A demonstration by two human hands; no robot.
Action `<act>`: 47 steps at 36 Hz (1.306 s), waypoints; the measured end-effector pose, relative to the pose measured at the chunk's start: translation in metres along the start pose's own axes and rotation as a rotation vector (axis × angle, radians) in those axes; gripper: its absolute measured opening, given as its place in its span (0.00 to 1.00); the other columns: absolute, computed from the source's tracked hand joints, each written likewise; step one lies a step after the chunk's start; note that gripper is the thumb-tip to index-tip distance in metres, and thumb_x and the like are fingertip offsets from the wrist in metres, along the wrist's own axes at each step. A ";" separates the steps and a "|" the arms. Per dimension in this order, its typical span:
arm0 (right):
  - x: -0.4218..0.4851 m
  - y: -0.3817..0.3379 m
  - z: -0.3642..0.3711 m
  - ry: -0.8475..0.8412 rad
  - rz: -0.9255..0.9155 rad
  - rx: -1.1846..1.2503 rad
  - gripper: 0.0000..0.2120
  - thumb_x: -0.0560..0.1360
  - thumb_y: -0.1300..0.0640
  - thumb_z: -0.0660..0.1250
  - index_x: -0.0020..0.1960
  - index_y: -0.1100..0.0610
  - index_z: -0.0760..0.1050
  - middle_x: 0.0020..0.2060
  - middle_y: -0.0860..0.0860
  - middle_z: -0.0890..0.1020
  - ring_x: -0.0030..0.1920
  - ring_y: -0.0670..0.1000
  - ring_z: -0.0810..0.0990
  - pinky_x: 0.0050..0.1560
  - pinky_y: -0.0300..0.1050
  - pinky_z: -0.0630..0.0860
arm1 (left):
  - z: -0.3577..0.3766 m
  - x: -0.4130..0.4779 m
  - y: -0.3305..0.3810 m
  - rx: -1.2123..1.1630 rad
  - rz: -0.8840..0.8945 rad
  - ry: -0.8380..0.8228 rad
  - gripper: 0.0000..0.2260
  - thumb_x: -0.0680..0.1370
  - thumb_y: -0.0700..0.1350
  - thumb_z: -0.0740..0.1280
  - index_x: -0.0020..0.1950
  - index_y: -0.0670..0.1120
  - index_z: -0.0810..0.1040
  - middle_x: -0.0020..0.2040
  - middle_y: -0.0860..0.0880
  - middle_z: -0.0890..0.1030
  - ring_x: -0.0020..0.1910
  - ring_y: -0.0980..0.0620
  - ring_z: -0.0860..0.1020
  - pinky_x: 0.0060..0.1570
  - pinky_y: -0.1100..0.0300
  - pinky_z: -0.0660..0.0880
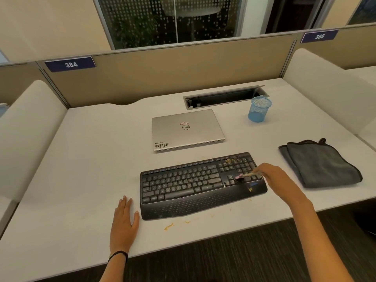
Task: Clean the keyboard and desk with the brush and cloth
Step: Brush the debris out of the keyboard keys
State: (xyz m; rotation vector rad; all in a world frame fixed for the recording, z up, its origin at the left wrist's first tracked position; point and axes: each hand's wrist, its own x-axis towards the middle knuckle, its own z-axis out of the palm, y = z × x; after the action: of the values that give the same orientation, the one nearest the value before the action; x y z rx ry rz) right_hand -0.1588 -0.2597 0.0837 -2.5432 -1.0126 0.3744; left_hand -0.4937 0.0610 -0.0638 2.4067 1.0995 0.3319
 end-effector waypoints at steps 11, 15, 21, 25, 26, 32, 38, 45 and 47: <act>0.008 0.013 0.001 0.215 -0.071 -0.019 0.16 0.70 0.77 0.62 0.52 0.62 0.79 0.46 0.56 0.79 0.42 0.54 0.78 0.44 0.48 0.77 | -0.001 0.001 0.000 0.011 -0.001 -0.001 0.25 0.80 0.44 0.61 0.76 0.43 0.58 0.77 0.47 0.54 0.75 0.55 0.50 0.73 0.57 0.46; 0.010 0.004 0.007 0.166 -0.093 -0.025 0.17 0.69 0.77 0.63 0.52 0.62 0.79 0.47 0.58 0.79 0.45 0.57 0.78 0.46 0.48 0.75 | -0.001 -0.001 0.001 0.005 0.000 0.001 0.25 0.80 0.44 0.61 0.76 0.43 0.58 0.77 0.47 0.55 0.75 0.54 0.51 0.73 0.57 0.46; 0.008 0.022 0.004 0.297 0.048 -0.081 0.14 0.72 0.75 0.61 0.51 0.62 0.79 0.43 0.57 0.76 0.37 0.52 0.74 0.36 0.42 0.69 | -0.001 0.000 0.001 0.008 -0.002 -0.006 0.25 0.80 0.44 0.60 0.76 0.43 0.57 0.77 0.48 0.54 0.74 0.56 0.49 0.73 0.58 0.45; 0.001 0.016 -0.003 0.383 0.055 -0.037 0.13 0.74 0.74 0.61 0.53 0.64 0.78 0.42 0.59 0.78 0.39 0.58 0.77 0.40 0.53 0.77 | -0.001 0.000 0.000 0.013 -0.002 -0.013 0.26 0.80 0.45 0.60 0.76 0.44 0.56 0.77 0.49 0.53 0.74 0.57 0.47 0.73 0.59 0.44; -0.001 0.012 -0.004 0.390 0.065 -0.025 0.12 0.74 0.73 0.61 0.54 0.64 0.78 0.42 0.60 0.79 0.40 0.59 0.78 0.43 0.54 0.78 | -0.001 0.000 0.001 0.010 -0.002 -0.013 0.26 0.80 0.45 0.60 0.76 0.44 0.56 0.77 0.49 0.53 0.74 0.57 0.47 0.73 0.59 0.44; -0.008 0.003 0.000 0.110 0.260 -0.017 0.15 0.74 0.70 0.62 0.59 0.62 0.76 0.46 0.61 0.82 0.44 0.57 0.81 0.49 0.48 0.76 | -0.002 0.000 0.002 0.008 -0.003 -0.012 0.26 0.80 0.44 0.60 0.76 0.43 0.56 0.77 0.48 0.53 0.74 0.57 0.48 0.73 0.58 0.44; -0.012 -0.003 -0.012 0.114 0.293 0.038 0.14 0.74 0.71 0.61 0.58 0.63 0.76 0.47 0.61 0.81 0.44 0.57 0.80 0.48 0.46 0.75 | -0.003 -0.001 0.004 0.002 -0.004 -0.007 0.26 0.80 0.44 0.60 0.76 0.43 0.56 0.77 0.48 0.53 0.74 0.57 0.48 0.73 0.58 0.45; -0.006 -0.020 -0.004 0.042 0.323 -0.019 0.19 0.75 0.70 0.59 0.65 0.60 0.72 0.55 0.61 0.79 0.52 0.58 0.79 0.53 0.49 0.76 | -0.002 -0.001 0.002 0.003 0.001 -0.004 0.25 0.80 0.44 0.60 0.76 0.43 0.57 0.77 0.48 0.53 0.74 0.56 0.49 0.73 0.57 0.46; -0.008 -0.018 -0.004 0.007 0.357 -0.020 0.19 0.75 0.69 0.61 0.64 0.59 0.72 0.56 0.60 0.79 0.51 0.57 0.79 0.52 0.47 0.76 | -0.002 -0.001 0.002 0.001 -0.001 -0.005 0.26 0.80 0.45 0.60 0.76 0.43 0.57 0.77 0.48 0.53 0.74 0.56 0.48 0.73 0.57 0.45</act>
State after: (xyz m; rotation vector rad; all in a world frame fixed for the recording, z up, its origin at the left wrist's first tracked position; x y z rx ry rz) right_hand -0.1736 -0.2544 0.0959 -2.7403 -0.5575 0.4525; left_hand -0.4936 0.0595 -0.0611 2.4066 1.0985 0.3252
